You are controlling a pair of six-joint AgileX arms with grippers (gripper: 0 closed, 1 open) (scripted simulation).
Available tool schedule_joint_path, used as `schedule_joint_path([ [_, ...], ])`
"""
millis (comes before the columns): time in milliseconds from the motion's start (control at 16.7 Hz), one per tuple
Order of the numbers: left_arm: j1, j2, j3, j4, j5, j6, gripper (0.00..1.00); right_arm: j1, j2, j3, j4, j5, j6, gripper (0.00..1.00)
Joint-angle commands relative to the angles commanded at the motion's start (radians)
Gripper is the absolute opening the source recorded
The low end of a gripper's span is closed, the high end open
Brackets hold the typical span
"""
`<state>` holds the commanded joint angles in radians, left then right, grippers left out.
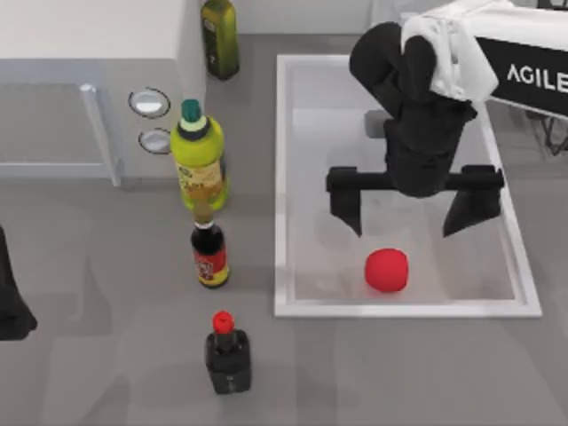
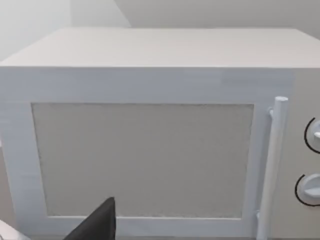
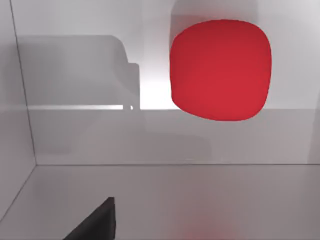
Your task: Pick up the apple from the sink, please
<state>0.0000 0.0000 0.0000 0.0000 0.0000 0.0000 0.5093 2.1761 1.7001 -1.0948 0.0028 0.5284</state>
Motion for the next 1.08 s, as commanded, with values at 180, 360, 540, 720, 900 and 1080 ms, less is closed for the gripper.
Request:
schedule_joint_path([
  [180,0.0,0.0,0.0,0.0,0.0,0.0,1.0,0.0,0.0,0.0,0.0,0.0,0.0,1.0],
  [360,0.0,0.0,0.0,0.0,0.0,0.0,1.0,-0.005,0.009,-0.012,0.017,0.0,-0.001,1.0],
  [540,0.0,0.0,0.0,0.0,0.0,0.0,1.0,-0.004,0.07,-0.056,0.118,0.001,0.0,1.0],
  [720,0.0,0.0,0.0,0.0,0.0,0.0,1.0,-0.001,0.157,-0.117,0.291,0.002,0.002,1.0],
  [900,0.0,0.0,0.0,0.0,0.0,0.0,1.0,0.0,0.236,-0.173,0.422,0.002,0.004,1.0],
  [1080,0.0,0.0,0.0,0.0,0.0,0.0,1.0,0.001,0.266,-0.193,0.459,0.003,0.004,1.0],
])
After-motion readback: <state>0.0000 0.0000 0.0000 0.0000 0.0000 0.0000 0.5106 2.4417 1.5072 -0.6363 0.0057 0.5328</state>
